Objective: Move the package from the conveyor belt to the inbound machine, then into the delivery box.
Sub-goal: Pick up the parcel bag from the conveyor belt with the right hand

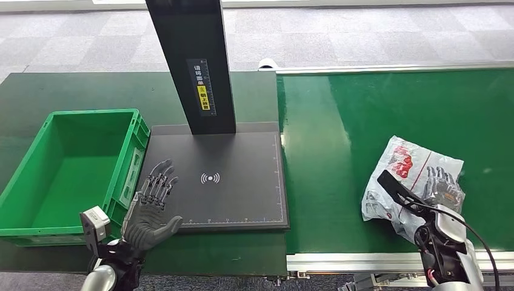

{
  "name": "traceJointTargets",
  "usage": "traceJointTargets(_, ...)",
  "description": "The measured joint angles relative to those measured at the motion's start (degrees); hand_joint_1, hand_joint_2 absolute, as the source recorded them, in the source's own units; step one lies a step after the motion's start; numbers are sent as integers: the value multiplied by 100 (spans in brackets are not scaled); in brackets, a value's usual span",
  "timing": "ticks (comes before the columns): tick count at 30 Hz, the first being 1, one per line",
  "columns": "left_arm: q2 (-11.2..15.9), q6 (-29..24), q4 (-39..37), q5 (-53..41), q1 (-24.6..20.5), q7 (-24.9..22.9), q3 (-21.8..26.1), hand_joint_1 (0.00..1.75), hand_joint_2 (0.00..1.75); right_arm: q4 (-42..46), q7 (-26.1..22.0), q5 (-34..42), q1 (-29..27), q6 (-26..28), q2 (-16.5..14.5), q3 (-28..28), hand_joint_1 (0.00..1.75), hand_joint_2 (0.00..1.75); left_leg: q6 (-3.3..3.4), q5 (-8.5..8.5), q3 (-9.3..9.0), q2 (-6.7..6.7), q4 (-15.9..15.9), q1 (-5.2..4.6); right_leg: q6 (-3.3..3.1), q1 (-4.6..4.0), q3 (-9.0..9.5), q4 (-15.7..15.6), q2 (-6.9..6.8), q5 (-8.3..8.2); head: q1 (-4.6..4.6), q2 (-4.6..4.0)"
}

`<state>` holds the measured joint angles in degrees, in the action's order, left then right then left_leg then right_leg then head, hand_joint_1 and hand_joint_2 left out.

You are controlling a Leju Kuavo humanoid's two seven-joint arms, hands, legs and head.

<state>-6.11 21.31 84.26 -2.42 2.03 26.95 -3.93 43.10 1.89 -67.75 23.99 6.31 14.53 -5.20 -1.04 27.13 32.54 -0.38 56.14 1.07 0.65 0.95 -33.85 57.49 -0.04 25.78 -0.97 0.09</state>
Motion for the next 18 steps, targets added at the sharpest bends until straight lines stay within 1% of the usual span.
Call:
traceJointTargets(7,-52,-88,0,-25,26,-85,11,0,175,-749,157,-17,402,-719,-2,-2,0,175,0,0,-2,-1,1,0,0,0,1,0,0,0,0,0)
traceJointTargets(12,-115,-95,-4,-76,17,-135,15,0,175,-1044,17,241,530,-1337,4,-1,0,175,0,0,-7,2,1,0,0,0,2,0,1,0,0,0)
traceJointTargets(18,-154,-105,-18,-94,10,-157,17,0,175,-1196,-106,412,614,-1637,37,-1,0,175,1,1,-23,4,1,0,0,0,19,-1,2,0,1,0)
